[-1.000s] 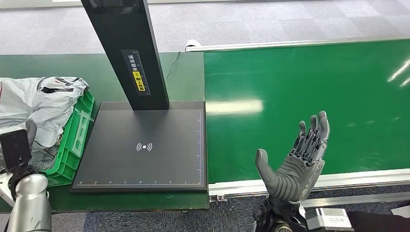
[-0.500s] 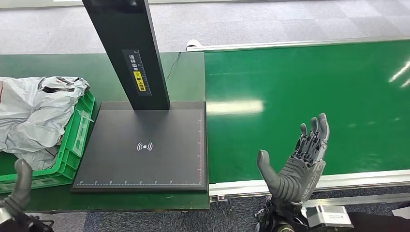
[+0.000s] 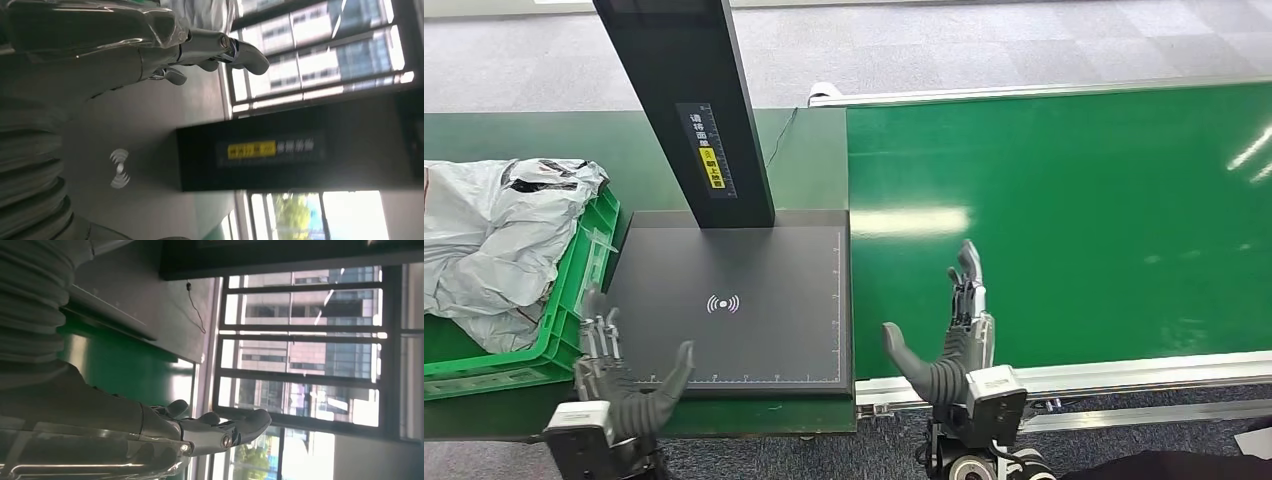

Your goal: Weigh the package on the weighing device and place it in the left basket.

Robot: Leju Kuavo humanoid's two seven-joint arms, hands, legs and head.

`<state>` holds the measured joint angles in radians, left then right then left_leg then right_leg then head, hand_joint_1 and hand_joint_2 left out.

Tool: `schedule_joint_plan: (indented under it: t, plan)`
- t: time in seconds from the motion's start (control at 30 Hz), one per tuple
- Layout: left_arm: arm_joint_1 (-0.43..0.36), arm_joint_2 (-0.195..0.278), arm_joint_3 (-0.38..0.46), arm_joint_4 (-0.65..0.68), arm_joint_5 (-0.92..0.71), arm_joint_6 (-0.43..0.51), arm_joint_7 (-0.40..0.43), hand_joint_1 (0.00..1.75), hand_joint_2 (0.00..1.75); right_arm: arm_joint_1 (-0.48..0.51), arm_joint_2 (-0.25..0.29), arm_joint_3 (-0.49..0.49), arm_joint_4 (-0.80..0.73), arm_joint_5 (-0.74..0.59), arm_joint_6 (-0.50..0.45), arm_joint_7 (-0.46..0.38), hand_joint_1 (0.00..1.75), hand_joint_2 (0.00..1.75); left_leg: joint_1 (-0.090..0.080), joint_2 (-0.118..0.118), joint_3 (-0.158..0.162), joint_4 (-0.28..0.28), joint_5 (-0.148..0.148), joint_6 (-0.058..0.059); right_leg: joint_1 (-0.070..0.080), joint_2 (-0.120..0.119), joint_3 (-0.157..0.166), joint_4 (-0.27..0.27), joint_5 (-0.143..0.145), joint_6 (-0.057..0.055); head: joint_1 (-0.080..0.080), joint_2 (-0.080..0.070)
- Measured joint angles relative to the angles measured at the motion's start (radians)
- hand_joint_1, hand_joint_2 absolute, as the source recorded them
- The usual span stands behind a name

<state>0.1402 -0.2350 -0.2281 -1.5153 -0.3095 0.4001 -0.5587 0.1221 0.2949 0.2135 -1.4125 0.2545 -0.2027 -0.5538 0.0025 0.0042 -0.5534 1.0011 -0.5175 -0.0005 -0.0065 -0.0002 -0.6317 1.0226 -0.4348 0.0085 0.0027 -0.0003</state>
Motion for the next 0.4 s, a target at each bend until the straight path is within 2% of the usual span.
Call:
schedule_joint_plan:
  t: [0.2, 0.4]
  plan:
    - [-0.017, 0.000, -0.036, 0.095, -0.024, -0.042, 0.021, 0.00, 1.75, -0.031, 0.000, 0.028, 0.103, 0.010, 0.027, 0.017, 0.00, 1.75, 0.000, 0.000, 0.000, 0.000, 0.000, 0.000, 0.000, 0.000, 0.000, 0.000, 0.000, 0.000, 0.000, 0.000]
    - [-0.014, 0.000, -0.048, 0.116, -0.045, -0.044, 0.042, 0.00, 1.75, -0.049, -0.001, 0.050, 0.159, 0.008, 0.045, 0.023, 0.00, 1.75, 0.000, 0.000, -0.001, 0.000, 0.000, 0.000, 0.000, 0.000, 0.000, 0.000, 0.000, 0.000, 0.000, 0.000]
